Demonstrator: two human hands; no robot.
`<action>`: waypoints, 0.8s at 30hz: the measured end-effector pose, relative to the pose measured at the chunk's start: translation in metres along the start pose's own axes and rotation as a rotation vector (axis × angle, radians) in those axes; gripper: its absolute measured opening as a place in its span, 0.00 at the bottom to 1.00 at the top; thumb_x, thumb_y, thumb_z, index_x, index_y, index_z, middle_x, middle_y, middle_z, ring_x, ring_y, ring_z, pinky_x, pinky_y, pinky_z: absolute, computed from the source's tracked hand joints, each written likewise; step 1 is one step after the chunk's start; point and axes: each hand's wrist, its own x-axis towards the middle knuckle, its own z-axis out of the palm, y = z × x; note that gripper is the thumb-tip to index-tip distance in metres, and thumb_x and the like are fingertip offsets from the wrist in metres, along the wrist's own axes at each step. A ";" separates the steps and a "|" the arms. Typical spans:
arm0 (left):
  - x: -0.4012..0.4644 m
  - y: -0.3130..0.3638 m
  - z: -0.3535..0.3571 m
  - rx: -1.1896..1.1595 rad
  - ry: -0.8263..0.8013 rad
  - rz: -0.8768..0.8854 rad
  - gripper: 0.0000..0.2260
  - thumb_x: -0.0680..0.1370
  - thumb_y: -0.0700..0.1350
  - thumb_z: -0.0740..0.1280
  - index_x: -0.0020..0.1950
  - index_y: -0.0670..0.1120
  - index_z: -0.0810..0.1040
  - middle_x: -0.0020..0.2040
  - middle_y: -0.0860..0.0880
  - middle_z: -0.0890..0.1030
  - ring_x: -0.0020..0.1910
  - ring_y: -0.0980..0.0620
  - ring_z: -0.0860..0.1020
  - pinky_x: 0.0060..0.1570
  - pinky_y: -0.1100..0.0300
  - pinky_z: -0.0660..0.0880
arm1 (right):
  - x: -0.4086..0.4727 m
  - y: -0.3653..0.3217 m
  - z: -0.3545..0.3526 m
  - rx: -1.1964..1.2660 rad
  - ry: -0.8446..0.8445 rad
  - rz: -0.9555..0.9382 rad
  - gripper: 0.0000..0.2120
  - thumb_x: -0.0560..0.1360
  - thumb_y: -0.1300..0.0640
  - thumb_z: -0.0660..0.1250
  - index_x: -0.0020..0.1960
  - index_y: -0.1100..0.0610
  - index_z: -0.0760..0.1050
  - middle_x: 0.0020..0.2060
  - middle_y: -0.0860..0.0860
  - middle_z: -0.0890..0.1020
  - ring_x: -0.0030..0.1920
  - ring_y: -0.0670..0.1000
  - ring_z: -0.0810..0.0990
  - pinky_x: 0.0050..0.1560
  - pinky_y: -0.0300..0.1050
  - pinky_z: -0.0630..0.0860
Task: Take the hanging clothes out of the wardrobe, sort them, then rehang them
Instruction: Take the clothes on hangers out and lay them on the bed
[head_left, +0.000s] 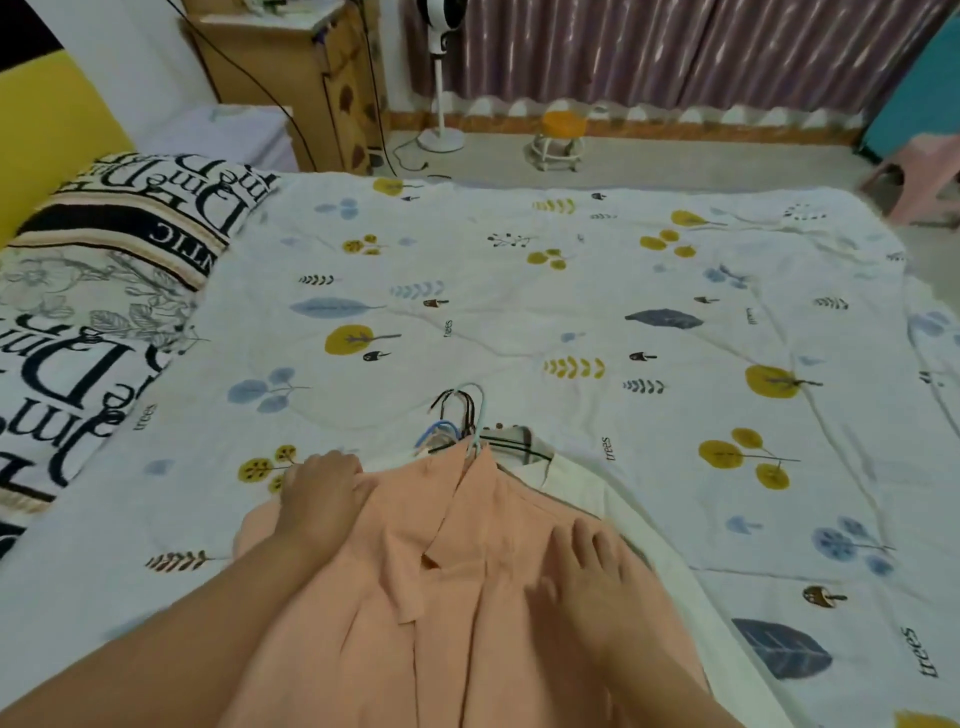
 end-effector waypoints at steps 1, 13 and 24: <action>-0.005 0.000 0.009 0.029 -0.010 0.021 0.10 0.76 0.50 0.65 0.51 0.44 0.79 0.52 0.44 0.80 0.54 0.42 0.77 0.53 0.50 0.63 | 0.003 -0.001 0.005 0.011 -0.041 0.015 0.31 0.78 0.41 0.43 0.77 0.52 0.44 0.77 0.54 0.42 0.76 0.58 0.42 0.74 0.56 0.47; -0.073 0.001 0.041 0.083 -0.578 0.024 0.26 0.81 0.58 0.47 0.77 0.52 0.49 0.78 0.49 0.45 0.76 0.49 0.51 0.72 0.52 0.52 | 0.011 -0.008 -0.008 0.083 -0.172 0.015 0.17 0.81 0.47 0.49 0.64 0.53 0.66 0.68 0.56 0.63 0.73 0.57 0.56 0.65 0.52 0.62; -0.085 0.007 -0.093 -0.033 -0.394 0.083 0.17 0.81 0.51 0.55 0.69 0.48 0.67 0.67 0.49 0.72 0.65 0.51 0.70 0.60 0.61 0.65 | -0.053 -0.075 -0.107 0.088 0.030 -0.232 0.17 0.80 0.57 0.54 0.67 0.53 0.70 0.64 0.52 0.75 0.63 0.52 0.73 0.59 0.43 0.70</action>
